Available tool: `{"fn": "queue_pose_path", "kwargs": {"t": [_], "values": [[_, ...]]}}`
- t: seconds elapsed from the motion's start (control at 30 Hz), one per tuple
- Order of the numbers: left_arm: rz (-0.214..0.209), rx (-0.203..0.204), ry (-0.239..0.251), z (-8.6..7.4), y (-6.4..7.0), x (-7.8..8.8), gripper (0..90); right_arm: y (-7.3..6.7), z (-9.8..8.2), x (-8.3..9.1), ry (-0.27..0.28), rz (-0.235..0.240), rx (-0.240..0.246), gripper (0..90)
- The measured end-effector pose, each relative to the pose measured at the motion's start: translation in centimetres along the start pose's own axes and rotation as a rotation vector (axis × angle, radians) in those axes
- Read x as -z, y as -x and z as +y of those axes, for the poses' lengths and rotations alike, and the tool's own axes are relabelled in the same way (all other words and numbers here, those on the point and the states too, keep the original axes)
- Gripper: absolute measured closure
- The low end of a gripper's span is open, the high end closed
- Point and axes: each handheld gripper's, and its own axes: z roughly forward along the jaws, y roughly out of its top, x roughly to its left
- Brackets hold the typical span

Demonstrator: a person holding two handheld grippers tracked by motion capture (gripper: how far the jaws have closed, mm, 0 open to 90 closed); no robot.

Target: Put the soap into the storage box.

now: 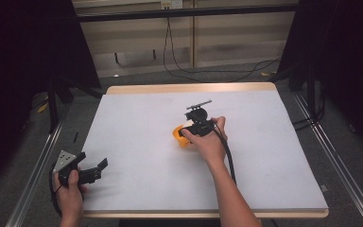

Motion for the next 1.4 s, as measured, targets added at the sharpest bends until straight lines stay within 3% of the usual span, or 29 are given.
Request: {"fn": "queue_pose_path", "kwargs": {"t": [0.63, 0.7, 0.87, 1.4], "values": [[-0.001, 0.0, 0.001, 0.0, 0.0, 0.0, 1.4, 0.2, -0.4, -0.8, -0.014, -0.007, 0.007, 21.0], [-0.002, 0.0, 0.0, 0.0, 0.0, 0.0, 1.4, 0.3, -0.3, -0.5, -0.002, 0.015, -0.01, 19.1], [0.0, -0.002, -0.001, 0.0, 0.0, 0.0, 1.4, 0.6, -0.2, 0.0, 0.012, 0.018, -0.018, 13.8], [0.0, -0.005, -0.003, 0.0, 0.0, 0.0, 1.5, 2.5, -1.0, 2.6, 0.076, 0.016, -0.052, 10.9]]}}
